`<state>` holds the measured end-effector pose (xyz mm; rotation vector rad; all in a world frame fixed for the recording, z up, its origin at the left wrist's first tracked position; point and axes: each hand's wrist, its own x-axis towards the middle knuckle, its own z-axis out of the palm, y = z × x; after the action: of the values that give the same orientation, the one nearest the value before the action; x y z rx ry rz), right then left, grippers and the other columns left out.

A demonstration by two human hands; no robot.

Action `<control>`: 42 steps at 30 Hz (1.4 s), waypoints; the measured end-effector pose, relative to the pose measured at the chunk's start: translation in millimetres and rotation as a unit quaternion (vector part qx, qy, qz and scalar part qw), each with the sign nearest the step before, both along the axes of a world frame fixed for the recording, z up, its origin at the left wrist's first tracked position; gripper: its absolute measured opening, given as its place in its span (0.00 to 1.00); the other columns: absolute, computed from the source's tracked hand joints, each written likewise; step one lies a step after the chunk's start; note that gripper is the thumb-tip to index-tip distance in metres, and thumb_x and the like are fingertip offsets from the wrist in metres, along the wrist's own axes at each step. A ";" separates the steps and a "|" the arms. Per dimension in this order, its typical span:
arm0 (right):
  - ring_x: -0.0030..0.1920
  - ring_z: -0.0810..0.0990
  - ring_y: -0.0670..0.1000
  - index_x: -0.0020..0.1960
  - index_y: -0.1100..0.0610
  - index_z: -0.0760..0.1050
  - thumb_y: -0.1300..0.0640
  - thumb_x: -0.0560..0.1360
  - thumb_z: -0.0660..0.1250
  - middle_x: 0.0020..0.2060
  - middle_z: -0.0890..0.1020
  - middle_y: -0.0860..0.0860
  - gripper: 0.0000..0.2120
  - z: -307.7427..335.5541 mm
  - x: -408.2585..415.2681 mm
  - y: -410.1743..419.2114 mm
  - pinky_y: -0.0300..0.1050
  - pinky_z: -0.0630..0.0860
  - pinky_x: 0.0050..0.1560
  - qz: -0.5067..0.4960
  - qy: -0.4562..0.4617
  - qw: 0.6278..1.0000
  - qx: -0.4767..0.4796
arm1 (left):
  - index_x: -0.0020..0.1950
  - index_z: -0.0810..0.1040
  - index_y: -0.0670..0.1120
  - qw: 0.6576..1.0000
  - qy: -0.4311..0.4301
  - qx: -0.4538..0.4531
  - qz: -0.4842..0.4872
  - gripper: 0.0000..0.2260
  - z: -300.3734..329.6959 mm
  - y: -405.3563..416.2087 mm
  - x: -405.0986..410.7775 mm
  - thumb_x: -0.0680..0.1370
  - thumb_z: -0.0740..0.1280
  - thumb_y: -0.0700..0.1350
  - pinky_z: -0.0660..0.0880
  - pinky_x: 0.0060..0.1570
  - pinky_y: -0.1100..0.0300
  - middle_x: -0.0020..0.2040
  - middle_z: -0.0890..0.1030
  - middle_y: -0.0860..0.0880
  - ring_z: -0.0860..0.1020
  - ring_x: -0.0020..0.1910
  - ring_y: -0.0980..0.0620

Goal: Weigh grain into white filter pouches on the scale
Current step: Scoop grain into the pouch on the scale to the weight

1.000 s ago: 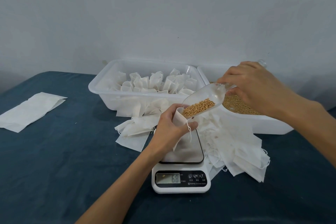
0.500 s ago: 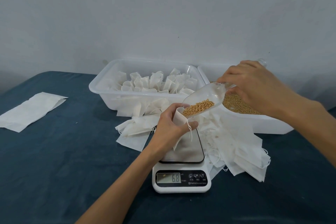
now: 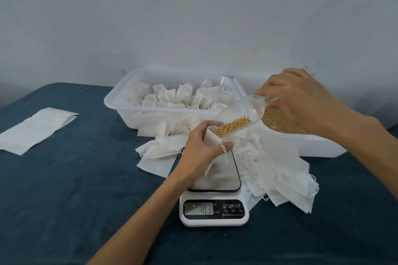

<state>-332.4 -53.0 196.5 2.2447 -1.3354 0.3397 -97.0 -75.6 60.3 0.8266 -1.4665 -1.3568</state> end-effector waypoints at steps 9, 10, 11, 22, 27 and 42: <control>0.47 0.81 0.60 0.56 0.57 0.84 0.66 0.69 0.79 0.47 0.83 0.52 0.17 0.5 0.4 0.4 0.57 0.68 0.64 0.003 0.006 1.000 -0.010 | 0.61 0.80 0.56 1.000 -0.006 -0.003 0.002 0.21 0.1 0.2 0.2 0.69 0.79 0.46 0.77 0.48 0.64 0.57 0.86 0.51 0.84 0.51 0.56; 0.48 0.81 0.60 0.56 0.57 0.84 0.66 0.69 0.78 0.47 0.83 0.52 0.17 0.4 0.1 0.0 0.57 0.68 0.64 0.004 0.006 1.000 -0.012 | 0.61 0.80 0.56 1.000 -0.006 -0.003 0.002 0.21 0.2 0.3 0.4 0.69 0.79 0.46 0.77 0.48 0.65 0.57 0.86 0.51 0.84 0.50 0.57; 0.48 0.81 0.60 0.56 0.57 0.83 0.66 0.69 0.78 0.47 0.83 0.52 0.16 0.1 0.0 -0.2 0.57 0.68 0.65 0.004 0.005 1.000 -0.012 | 0.61 0.80 0.56 1.000 -0.005 -0.003 0.003 0.21 0.4 0.5 0.5 0.69 0.79 0.46 0.77 0.47 0.65 0.57 0.86 0.51 0.84 0.49 0.57; 0.48 0.81 0.60 0.57 0.57 0.83 0.66 0.69 0.78 0.47 0.83 0.52 0.18 -1.4 1.4 -0.8 0.56 0.66 0.66 0.002 0.007 1.000 -0.016 | 0.61 0.80 0.53 1.000 0.000 -0.001 0.004 0.22 0.3 0.5 -0.1 0.68 0.79 0.46 0.77 0.49 0.62 0.59 0.86 0.49 0.84 0.52 0.54; 0.49 0.81 0.59 0.57 0.56 0.83 0.66 0.69 0.78 0.47 0.83 0.52 0.17 -0.4 0.8 -1.2 0.55 0.66 0.67 0.004 0.008 1.000 -0.016 | 0.61 0.80 0.55 1.000 -0.003 0.000 0.007 0.22 -0.6 -0.2 -0.3 0.68 0.79 0.47 0.78 0.50 0.57 0.58 0.86 0.48 0.84 0.51 0.53; 0.49 0.81 0.58 0.57 0.55 0.83 0.67 0.68 0.79 0.48 0.83 0.51 0.19 -1.3 -0.8 -2.7 0.55 0.65 0.68 0.004 0.018 0.999 -0.032 | 0.60 0.81 0.54 1.000 -0.004 -0.006 0.012 0.22 -1.2 -0.8 -1.1 0.67 0.79 0.47 0.77 0.45 0.63 0.52 0.86 0.52 0.84 0.47 0.54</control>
<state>-333.2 -55.7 195.2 2.1939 -1.2791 0.3396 -98.0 -76.4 59.1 0.8393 -1.4661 -1.3269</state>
